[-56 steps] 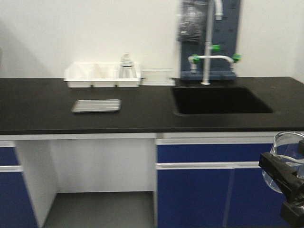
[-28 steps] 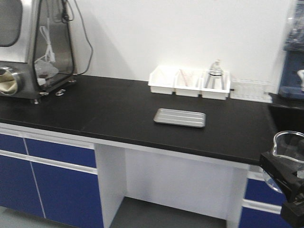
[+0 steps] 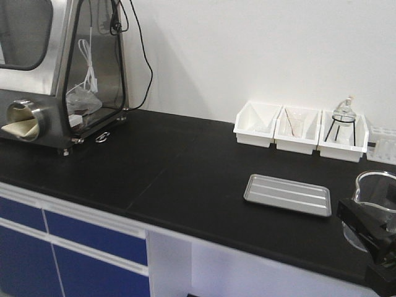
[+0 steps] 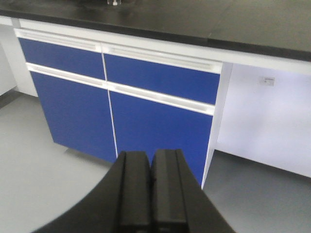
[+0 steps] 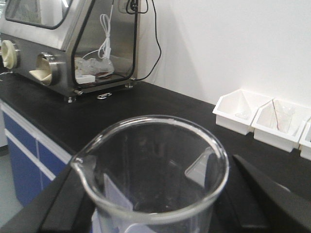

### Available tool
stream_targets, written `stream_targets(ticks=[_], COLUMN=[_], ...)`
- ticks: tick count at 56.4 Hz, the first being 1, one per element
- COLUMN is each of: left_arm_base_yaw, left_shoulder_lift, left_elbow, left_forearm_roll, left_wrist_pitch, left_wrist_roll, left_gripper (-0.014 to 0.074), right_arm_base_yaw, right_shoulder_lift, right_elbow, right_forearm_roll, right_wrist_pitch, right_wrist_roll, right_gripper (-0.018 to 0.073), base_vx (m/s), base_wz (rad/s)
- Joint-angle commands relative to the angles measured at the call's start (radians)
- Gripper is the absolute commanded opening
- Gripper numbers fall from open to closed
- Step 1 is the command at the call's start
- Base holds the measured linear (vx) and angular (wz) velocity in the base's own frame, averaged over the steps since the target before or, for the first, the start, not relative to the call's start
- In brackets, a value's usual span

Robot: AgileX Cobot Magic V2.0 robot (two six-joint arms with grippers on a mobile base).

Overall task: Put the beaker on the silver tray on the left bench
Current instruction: 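Drive the base around to the bench with the silver tray, then lower the held beaker with the right gripper onto the silver tray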

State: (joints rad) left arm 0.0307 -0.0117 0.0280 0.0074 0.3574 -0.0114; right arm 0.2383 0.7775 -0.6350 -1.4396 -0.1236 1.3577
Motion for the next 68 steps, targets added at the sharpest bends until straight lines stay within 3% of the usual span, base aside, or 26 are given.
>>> stream_targets(ticks=[1, 40, 68], left_arm_base_yaw=[-0.005, -0.005, -0.005], left_shoulder_lift=[-0.016, -0.016, -0.016], left_elbow=[0.028, 0.028, 0.028], left_forearm_roll=[-0.002, -0.002, -0.002], left_wrist_pitch=[-0.077, -0.077, -0.077], left_wrist_roll=[-0.006, -0.006, -0.006], left_gripper=[0.0001, 0.0001, 0.0001], right_arm_base_yaw=[-0.001, -0.001, -0.001], right_shoulder_lift=[-0.009, -0.006, -0.005], right_elbow=[-0.032, -0.032, -0.032], right_forearm_roll=[-0.001, 0.0, 0.001], right_wrist_pitch=[0.004, 0.004, 0.004], right_wrist_roll=[0.003, 0.003, 0.003], right_gripper=[-0.0007, -0.0007, -0.0007], base_vx=[0.5, 0.47, 0.2], base_wz=[-0.02, -0.38, -0.33])
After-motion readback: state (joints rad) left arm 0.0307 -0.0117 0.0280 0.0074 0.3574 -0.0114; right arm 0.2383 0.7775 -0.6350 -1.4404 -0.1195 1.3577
